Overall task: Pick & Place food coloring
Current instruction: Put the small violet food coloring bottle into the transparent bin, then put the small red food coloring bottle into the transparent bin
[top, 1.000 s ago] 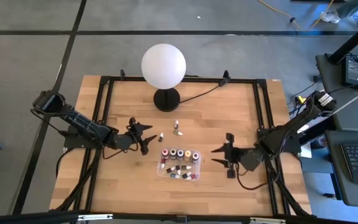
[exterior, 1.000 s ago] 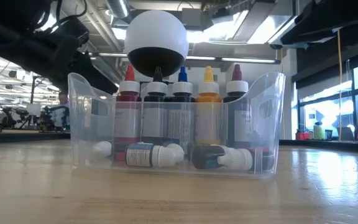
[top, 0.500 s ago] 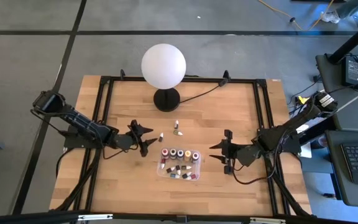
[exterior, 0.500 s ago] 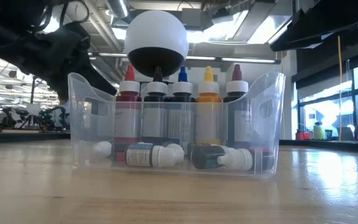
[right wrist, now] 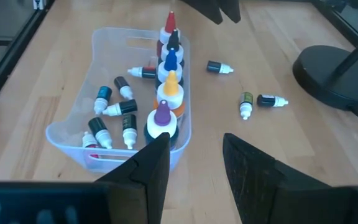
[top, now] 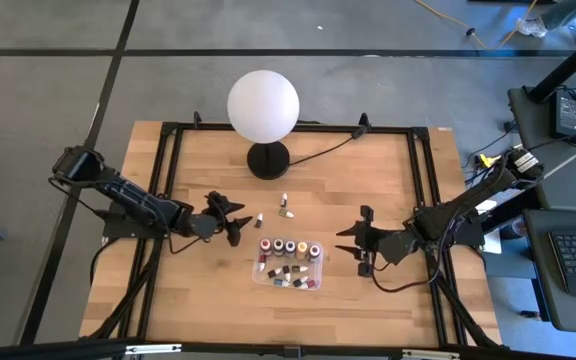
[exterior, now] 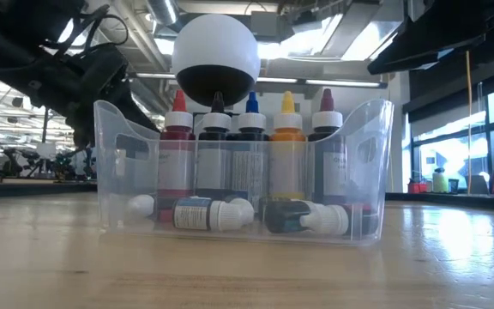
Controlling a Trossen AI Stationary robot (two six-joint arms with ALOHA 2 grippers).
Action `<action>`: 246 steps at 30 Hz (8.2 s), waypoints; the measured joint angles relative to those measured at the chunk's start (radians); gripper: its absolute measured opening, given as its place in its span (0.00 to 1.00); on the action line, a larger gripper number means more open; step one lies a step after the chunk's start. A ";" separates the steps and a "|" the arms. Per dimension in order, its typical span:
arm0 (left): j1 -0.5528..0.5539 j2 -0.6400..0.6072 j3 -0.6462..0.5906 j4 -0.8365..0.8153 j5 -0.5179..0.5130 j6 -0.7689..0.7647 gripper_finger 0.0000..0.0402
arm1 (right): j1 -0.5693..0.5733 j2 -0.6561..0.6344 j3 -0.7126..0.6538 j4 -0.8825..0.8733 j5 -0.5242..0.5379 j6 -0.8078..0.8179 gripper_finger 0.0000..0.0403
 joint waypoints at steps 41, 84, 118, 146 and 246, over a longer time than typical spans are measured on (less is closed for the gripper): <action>0.091 0.374 0.208 -0.165 0.164 -0.103 0.60 | -0.001 0.000 0.001 -0.027 0.000 0.053 0.38; 0.111 0.387 0.208 -0.161 0.232 0.452 0.39 | 0.000 0.000 0.001 -0.058 -0.034 0.080 0.38; 0.195 0.388 0.207 -0.103 0.447 0.681 0.19 | 0.000 0.001 0.000 -0.058 -0.034 0.102 0.38; -0.006 -0.245 0.284 -0.384 0.346 0.629 0.17 | -0.011 0.001 0.000 -0.053 -0.004 0.072 0.38; 0.326 -0.122 0.362 -0.261 0.423 0.526 0.42 | -0.734 0.001 0.000 0.131 -0.636 -0.512 0.38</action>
